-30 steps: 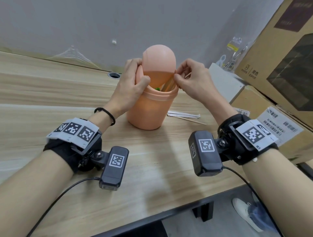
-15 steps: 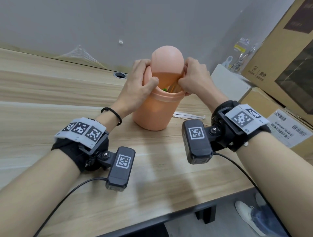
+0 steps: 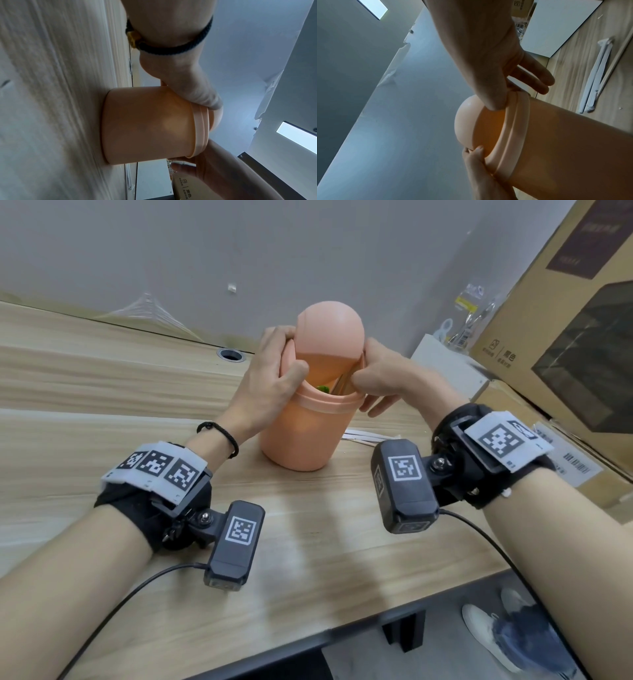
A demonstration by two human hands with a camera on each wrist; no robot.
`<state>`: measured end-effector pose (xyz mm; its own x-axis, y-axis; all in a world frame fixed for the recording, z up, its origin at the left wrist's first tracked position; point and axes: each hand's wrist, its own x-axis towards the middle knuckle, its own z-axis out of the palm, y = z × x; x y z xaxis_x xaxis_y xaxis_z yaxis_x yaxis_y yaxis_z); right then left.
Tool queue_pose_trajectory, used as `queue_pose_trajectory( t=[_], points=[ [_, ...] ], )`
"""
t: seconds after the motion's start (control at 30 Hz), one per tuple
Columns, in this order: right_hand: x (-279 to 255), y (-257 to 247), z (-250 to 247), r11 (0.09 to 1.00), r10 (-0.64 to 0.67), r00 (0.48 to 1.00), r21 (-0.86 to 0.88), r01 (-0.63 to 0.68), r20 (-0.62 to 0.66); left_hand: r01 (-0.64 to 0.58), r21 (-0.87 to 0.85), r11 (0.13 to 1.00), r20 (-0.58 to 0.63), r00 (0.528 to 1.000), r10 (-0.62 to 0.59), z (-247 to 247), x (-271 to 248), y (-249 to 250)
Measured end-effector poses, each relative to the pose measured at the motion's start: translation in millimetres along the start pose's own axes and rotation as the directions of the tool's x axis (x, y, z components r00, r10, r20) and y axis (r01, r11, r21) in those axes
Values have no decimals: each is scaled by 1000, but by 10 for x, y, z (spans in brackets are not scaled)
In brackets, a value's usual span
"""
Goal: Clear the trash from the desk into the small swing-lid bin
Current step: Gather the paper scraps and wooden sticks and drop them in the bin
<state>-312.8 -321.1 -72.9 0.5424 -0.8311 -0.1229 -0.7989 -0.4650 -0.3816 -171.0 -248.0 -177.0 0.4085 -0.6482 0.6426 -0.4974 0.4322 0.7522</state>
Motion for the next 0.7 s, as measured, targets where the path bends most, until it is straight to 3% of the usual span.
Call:
queue_pose_trajectory(
  t=[0.13,0.4,0.7],
  points=[
    [82,-69,16,994,21,994,-103,-32,-108,5,11,1000,23,1000,-5,-27,-9,28],
    [156,-47,31,983,14,982,-177,-49,-190,14,53,998,25,1000,-15,-5,-20,65],
    [196,-63,-4,965,19,979,-253,-72,-204,3,193,981,93,995,-21,-93,-30,142]
  ],
)
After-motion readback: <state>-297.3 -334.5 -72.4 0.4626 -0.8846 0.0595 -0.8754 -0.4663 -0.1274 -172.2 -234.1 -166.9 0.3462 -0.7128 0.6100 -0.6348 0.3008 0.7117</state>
